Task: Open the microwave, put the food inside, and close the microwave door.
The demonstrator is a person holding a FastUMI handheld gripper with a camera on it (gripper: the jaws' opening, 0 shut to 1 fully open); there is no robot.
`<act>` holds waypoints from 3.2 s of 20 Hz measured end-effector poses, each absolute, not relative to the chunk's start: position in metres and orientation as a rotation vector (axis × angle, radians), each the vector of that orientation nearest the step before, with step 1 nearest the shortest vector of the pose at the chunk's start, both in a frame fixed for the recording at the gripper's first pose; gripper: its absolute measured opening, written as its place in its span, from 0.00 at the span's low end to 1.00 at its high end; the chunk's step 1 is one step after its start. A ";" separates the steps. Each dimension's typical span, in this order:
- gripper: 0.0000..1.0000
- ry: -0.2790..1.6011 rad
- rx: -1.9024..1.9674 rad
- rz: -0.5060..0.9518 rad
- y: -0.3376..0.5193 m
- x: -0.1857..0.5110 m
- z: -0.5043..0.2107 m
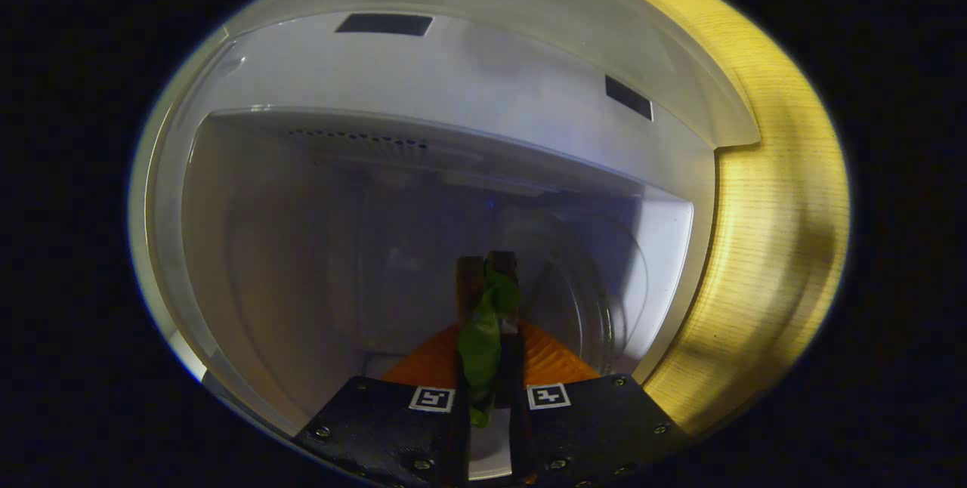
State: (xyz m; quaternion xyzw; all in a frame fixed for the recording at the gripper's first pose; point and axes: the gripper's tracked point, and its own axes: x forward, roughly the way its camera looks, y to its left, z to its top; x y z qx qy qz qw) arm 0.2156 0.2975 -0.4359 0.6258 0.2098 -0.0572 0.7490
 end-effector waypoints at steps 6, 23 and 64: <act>0.55 0.542 1.233 -0.149 0.299 0.192 -0.450; 0.96 0.347 0.215 0.275 0.270 -0.031 -0.249; 0.01 0.416 -0.014 0.805 0.509 -0.214 -0.289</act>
